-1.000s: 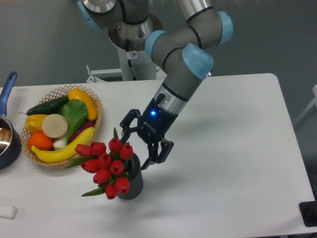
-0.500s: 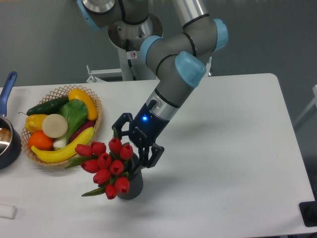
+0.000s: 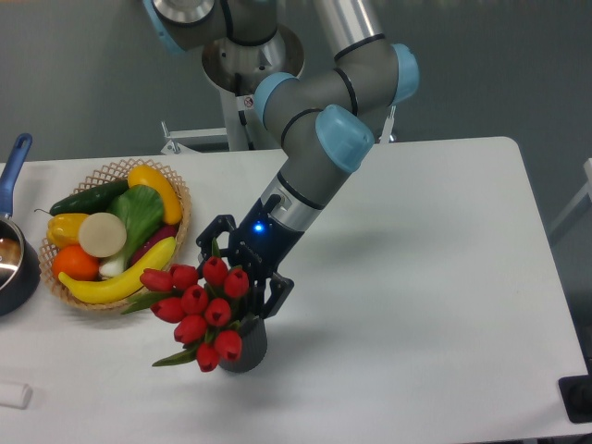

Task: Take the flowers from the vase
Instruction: 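Close the gripper on the tulip stems, then lift the gripped tulips up out of the grey vase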

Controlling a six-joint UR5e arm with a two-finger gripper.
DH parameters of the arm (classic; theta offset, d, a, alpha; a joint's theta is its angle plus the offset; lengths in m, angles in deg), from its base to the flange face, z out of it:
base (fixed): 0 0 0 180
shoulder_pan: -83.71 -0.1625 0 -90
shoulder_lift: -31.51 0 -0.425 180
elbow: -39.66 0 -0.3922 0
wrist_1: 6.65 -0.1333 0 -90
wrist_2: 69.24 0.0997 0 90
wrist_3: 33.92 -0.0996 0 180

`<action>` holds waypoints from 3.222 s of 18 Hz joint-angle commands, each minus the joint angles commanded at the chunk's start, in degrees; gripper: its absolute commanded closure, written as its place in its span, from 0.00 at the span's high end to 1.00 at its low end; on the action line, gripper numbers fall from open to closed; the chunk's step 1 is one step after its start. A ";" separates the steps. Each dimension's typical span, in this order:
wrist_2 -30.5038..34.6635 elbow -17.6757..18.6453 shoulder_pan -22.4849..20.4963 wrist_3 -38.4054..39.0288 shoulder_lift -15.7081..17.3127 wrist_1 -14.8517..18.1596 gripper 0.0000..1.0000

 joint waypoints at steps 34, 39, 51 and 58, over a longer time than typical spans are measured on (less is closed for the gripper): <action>-19.94 -3.60 -7.11 8.79 3.69 0.09 0.42; -26.53 -3.60 -9.58 10.10 4.48 0.09 0.41; -34.53 -4.22 -14.32 13.97 5.71 0.09 0.41; -37.00 -4.92 -18.80 14.41 5.71 0.18 0.41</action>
